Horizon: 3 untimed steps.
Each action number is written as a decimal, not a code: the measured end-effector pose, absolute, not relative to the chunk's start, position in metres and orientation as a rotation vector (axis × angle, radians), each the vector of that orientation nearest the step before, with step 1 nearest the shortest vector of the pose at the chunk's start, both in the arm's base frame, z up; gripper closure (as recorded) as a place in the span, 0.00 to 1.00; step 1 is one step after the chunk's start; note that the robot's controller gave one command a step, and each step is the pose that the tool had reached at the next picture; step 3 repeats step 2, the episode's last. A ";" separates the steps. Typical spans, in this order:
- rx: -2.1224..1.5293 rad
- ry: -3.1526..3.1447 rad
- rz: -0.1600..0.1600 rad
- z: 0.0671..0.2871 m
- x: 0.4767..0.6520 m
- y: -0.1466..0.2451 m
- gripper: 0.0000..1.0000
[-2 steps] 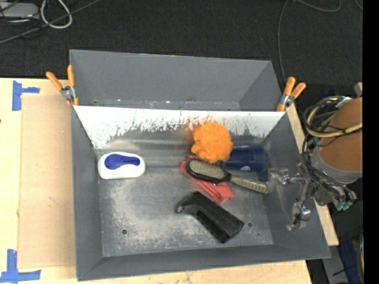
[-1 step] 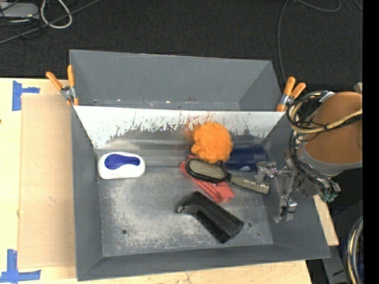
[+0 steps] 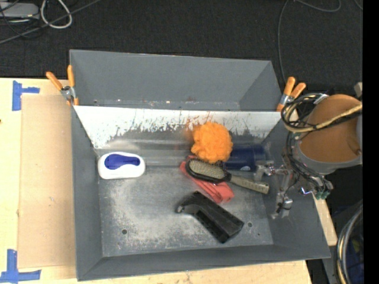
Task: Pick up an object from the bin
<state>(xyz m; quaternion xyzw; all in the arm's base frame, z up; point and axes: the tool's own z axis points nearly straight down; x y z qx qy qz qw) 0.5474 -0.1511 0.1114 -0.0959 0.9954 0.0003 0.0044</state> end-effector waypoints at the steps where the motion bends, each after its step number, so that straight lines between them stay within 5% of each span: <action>1: -0.296 3.126 0.010 0.151 0.535 -0.144 0.00; 2: -0.291 3.121 0.006 0.178 0.538 -0.145 0.00; 3: -0.291 3.121 0.006 0.178 0.538 -0.145 0.00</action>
Offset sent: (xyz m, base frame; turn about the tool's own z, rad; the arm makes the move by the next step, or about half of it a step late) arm 0.0037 -0.0064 0.0488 0.0142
